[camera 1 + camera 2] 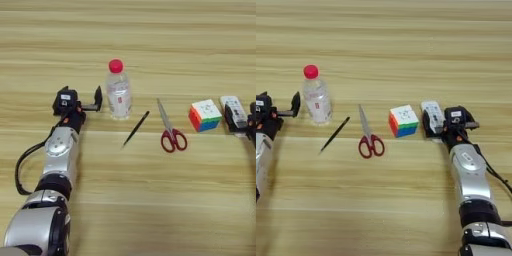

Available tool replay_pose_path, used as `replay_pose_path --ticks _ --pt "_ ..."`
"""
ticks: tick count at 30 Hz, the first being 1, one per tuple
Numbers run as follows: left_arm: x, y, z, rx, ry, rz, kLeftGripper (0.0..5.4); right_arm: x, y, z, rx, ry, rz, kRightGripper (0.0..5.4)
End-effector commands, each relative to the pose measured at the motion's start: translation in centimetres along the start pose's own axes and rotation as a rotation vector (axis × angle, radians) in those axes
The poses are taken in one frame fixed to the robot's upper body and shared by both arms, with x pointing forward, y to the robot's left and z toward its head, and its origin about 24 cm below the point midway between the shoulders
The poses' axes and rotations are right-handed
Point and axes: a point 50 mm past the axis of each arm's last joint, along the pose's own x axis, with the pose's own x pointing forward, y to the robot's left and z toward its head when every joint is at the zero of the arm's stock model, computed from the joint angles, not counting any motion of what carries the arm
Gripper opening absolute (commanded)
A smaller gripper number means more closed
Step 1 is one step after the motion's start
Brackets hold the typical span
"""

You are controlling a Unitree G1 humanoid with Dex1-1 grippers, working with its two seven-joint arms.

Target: Move the objects on the table

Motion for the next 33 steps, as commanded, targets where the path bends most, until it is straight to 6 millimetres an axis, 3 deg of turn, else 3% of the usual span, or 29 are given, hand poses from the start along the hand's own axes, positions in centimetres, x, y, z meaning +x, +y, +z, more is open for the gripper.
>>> replay_pose_path --ticks 1,12,24,33 --pt "0.3 -0.2 0.2 0.018 -0.005 -0.010 5.40 0.2 -0.2 -0.2 -0.004 0.018 -0.006 5.38" --pt "0.3 -0.1 0.2 0.019 -0.004 -0.009 5.40 0.2 0.5 -0.9 0.020 0.066 0.026 5.38" --pt "0.3 -0.1 0.2 0.019 -0.004 -0.009 5.40 -0.1 0.8 0.4 0.031 0.009 0.053 5.38" --pt "0.3 -0.1 0.2 0.018 -0.004 -0.008 5.40 0.1 0.5 -0.7 0.075 0.081 0.027 5.38"
